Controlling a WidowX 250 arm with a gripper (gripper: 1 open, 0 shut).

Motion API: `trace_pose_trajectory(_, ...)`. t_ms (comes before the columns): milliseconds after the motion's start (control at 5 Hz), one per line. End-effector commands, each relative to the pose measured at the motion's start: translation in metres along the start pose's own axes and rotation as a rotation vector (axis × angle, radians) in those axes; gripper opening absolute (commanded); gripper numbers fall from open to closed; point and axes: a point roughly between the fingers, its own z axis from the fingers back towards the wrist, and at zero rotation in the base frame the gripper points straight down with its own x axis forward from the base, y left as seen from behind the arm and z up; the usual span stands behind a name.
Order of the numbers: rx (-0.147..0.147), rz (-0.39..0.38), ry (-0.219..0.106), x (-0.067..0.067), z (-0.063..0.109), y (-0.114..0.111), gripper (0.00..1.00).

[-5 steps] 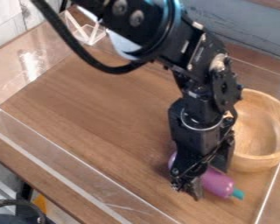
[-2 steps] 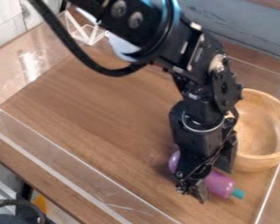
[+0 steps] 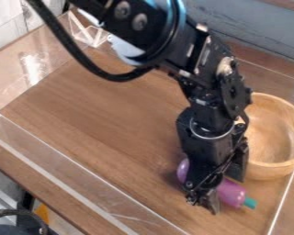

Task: Put the purple eggplant in the brown bowl

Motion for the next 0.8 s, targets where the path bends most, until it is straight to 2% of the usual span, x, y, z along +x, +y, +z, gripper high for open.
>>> trace_pose_trajectory(0,-0.038,-0.001,0.005,-0.001,0.008,-0.005,0.00)
trace_pose_trajectory(600,-0.041,-0.009,-0.010,-0.005,0.020,-0.006,0.00)
